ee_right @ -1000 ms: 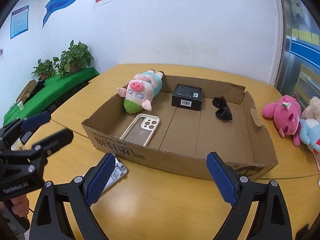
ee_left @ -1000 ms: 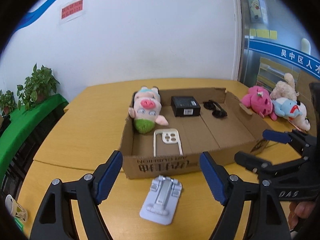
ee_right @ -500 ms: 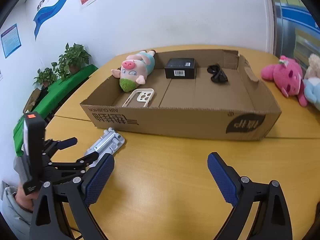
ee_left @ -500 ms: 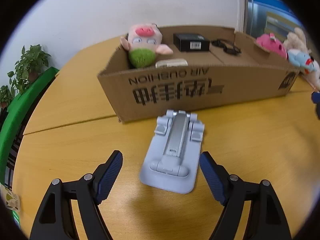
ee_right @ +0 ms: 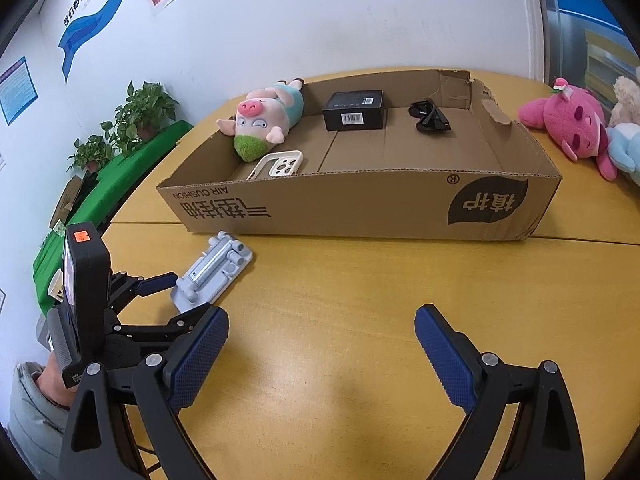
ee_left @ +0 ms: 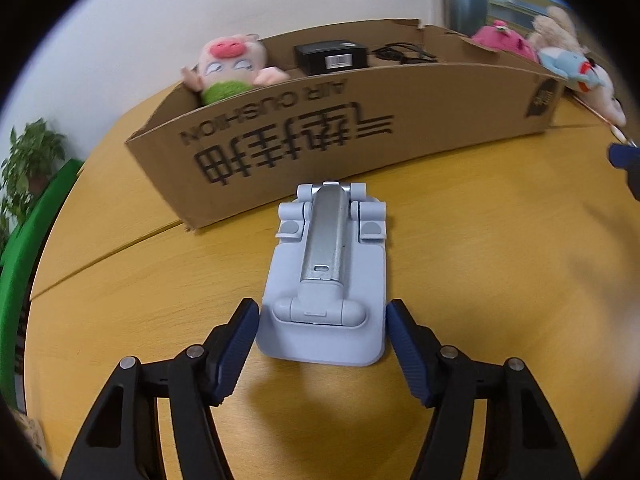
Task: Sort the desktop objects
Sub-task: 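Move the left gripper to the grey phone stand, then close the left gripper on the grey phone stand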
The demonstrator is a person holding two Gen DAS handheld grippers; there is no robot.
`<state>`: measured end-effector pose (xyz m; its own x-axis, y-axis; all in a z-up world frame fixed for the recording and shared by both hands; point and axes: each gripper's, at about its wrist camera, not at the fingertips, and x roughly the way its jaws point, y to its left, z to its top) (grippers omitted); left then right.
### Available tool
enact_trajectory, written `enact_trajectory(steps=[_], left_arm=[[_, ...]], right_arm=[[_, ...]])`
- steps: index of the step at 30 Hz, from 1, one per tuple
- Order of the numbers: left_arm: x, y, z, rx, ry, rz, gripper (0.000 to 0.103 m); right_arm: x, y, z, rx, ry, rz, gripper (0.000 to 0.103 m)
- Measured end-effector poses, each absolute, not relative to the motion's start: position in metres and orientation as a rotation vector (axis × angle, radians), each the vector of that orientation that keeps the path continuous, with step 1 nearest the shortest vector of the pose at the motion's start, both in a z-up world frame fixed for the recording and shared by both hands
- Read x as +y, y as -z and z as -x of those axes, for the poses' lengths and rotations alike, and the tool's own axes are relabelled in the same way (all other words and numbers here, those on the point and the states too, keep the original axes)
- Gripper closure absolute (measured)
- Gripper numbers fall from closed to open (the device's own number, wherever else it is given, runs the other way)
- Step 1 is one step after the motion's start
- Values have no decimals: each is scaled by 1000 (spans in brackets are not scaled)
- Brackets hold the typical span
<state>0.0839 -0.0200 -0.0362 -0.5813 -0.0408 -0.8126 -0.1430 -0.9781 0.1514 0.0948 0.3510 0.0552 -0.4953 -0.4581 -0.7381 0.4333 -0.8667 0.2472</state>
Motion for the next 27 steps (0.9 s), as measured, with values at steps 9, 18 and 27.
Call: enact_trajectory(steps=[9,18,27], left_arm=[[35,35,-125,600,-2419,1185,46],[63,33,-167,747,-2120,1007,45],[31,10,-161,523,-2261,1086,39]], right_arm=[[363,-32,-115,52,2241,-1208,7],[359,-15,-120,65,2127,-1248,8],[343,0,-129,146,2035,-1246,27]])
